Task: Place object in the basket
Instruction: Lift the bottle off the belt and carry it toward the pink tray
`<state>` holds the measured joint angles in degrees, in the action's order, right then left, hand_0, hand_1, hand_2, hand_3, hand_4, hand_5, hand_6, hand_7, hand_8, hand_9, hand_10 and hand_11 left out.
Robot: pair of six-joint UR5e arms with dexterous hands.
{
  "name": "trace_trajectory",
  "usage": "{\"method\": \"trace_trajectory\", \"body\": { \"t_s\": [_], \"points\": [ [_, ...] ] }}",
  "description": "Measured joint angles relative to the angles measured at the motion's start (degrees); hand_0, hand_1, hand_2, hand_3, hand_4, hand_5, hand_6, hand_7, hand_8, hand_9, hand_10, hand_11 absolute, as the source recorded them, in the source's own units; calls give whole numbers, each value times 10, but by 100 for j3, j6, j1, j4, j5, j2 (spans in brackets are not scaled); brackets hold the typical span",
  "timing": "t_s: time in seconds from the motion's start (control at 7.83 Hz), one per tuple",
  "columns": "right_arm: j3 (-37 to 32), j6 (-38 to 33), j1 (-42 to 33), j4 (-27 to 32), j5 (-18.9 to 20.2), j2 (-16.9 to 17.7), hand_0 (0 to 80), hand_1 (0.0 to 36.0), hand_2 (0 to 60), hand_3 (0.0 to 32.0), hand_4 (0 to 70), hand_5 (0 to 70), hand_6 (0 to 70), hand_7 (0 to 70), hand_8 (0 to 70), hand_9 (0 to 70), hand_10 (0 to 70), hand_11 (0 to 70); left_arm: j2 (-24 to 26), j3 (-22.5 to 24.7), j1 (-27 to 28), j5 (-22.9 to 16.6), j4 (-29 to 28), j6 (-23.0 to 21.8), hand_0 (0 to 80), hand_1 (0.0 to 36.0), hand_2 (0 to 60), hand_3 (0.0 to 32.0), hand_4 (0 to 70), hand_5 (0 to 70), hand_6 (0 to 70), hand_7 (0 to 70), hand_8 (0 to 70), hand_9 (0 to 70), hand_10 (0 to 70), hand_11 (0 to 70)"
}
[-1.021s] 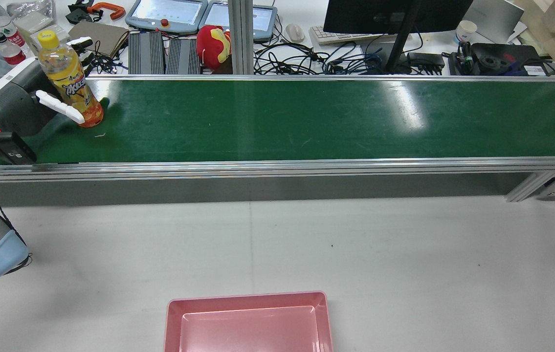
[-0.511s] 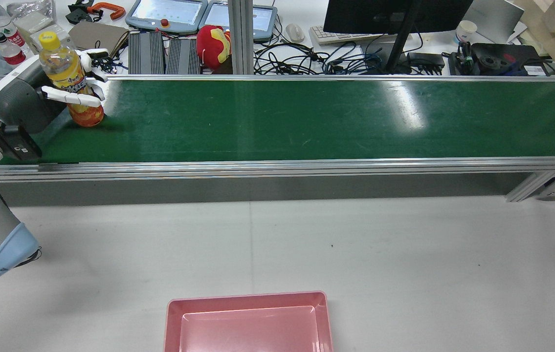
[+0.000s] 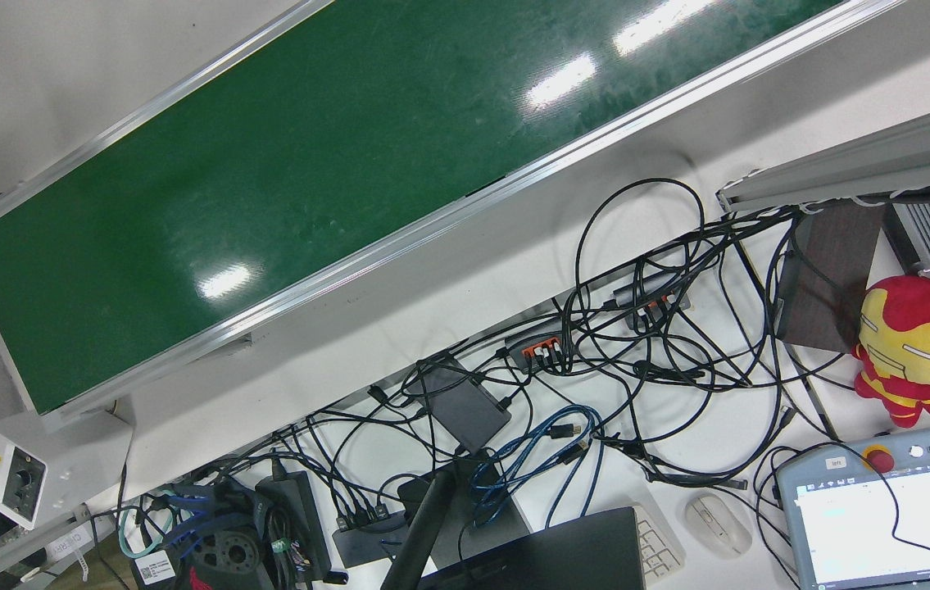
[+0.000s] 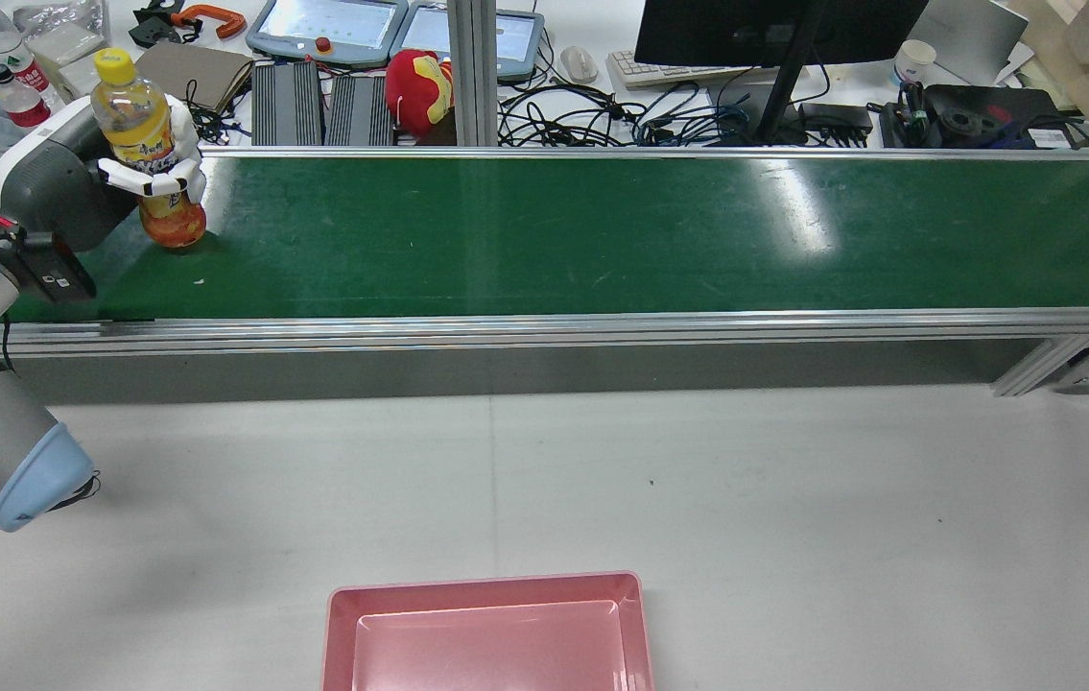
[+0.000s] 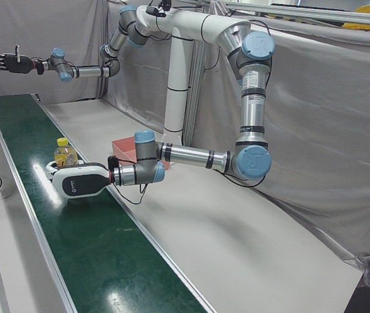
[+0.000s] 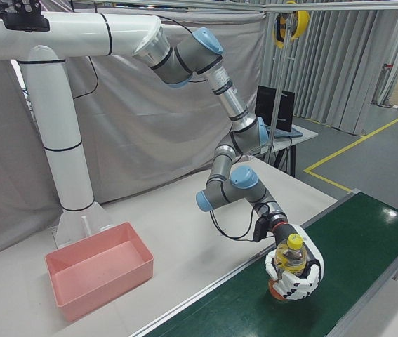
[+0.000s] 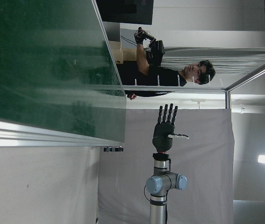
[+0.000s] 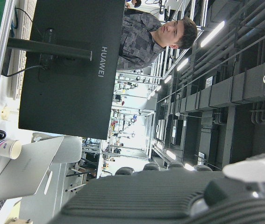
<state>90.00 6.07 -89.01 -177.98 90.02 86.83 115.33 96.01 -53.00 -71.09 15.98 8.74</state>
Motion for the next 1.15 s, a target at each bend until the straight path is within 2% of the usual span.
{"method": "trace_trajectory", "body": {
  "t_s": [0.38, 0.89, 1.15],
  "points": [
    [0, 0, 0, 0, -2, 0, 0, 0, 0, 0, 0, 0, 0, 0, 0, 0, 0, 0, 142, 588, 121, -160, 343, -8, 800, 360, 600, 0, 700, 700, 700, 700, 700, 700, 700, 700],
    [0, 0, -3, 0, 1, 0, 0, 0, 0, 0, 0, 0, 0, 0, 0, 0, 0, 0, 413, 1112, 1456, -518, 688, 146, 800, 360, 600, 0, 700, 700, 700, 700, 700, 700, 700, 700],
    [0, 0, -3, 0, -1, 0, 0, 0, 0, 0, 0, 0, 0, 0, 0, 0, 0, 0, 480, 1816, 1838, -896, 1272, 550, 800, 360, 600, 0, 700, 700, 700, 700, 700, 700, 700, 700]
  ]
}}
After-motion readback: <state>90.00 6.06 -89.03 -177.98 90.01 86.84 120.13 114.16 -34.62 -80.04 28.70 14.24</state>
